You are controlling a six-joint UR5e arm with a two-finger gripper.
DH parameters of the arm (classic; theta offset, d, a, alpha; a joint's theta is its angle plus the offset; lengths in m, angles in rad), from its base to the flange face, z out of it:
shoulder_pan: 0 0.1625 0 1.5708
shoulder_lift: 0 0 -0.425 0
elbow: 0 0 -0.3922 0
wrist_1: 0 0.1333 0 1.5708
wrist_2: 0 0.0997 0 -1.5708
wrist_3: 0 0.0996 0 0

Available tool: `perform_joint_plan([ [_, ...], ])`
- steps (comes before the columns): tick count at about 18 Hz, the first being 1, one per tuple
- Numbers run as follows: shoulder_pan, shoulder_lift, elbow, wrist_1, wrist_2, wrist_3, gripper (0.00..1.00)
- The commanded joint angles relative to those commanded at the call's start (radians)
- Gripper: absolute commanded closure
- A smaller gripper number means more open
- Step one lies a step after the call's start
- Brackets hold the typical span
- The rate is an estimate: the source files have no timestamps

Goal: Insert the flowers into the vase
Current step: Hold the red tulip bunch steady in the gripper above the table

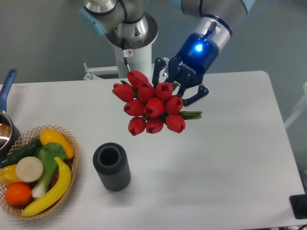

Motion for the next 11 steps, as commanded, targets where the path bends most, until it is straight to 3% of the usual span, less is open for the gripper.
perform_joint_plan([
  [11, -0.006, -0.003, 0.006, 0.023, -0.020, 0.008, 0.63],
])
